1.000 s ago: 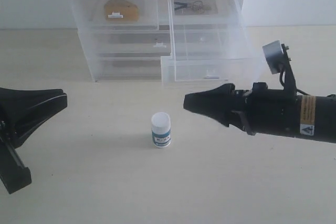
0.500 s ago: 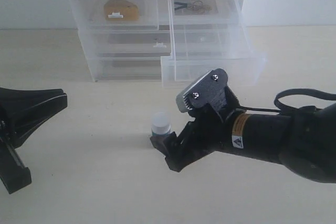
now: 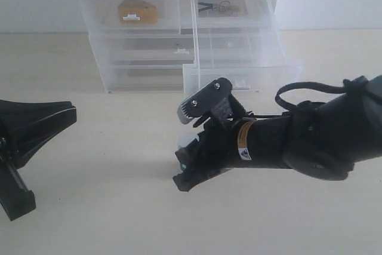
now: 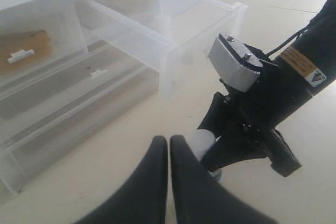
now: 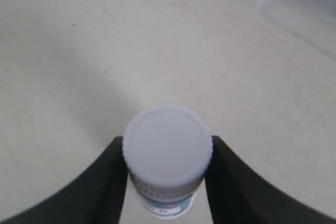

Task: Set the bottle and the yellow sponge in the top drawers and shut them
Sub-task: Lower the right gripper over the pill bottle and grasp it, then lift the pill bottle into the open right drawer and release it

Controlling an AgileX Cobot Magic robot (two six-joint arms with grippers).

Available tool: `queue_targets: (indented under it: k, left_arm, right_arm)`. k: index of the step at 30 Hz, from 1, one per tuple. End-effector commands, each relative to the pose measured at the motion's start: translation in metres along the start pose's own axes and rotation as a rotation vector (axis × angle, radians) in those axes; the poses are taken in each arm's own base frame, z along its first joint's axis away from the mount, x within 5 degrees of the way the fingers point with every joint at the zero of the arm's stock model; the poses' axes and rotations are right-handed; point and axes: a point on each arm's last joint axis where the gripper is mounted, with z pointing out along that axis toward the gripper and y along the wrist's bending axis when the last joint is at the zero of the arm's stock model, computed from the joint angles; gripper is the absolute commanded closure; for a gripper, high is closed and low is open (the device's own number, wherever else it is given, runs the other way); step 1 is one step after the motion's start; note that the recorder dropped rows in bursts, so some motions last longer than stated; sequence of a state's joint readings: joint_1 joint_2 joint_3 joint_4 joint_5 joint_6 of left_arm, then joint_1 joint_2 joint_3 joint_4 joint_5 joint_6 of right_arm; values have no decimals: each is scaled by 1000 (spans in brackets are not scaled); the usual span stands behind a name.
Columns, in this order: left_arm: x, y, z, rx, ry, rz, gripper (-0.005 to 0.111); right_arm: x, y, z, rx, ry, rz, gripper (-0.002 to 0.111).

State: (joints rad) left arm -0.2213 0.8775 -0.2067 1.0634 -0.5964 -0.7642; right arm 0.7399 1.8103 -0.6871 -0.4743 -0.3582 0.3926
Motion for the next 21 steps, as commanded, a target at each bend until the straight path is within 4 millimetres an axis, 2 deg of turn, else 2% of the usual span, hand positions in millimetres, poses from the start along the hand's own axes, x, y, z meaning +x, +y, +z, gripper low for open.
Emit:
queue_targets:
  k: [1,2,4,8,11,14,21]
  left_arm:
    - [1,0,0,-8,2,-14,103]
    - [1,0,0,-8,2,-14,103]
    - [1,0,0,-8,2,-14,103]
    - [1,0,0,-8,2,-34,103]
    - [1,0,0,-8,2,-36,103]
    - [1,0,0,-8,2,-36,103]
    - [1,0,0,-8,2,-36,103]
  right_arm:
    - [-28,52,-51,-30,29,-48,108]
    - [-34,62,-65,-26,14,-58,108]
    - [-46,70,-91,42,11,-79,108]
    - [-80,51,-147,284,36,1,108]
    - [-111,41,-174,351,36,7,108]
    - [-137,23,-173,382,71,39,108]
    - [-176,-47,-125,524,239,148,108]
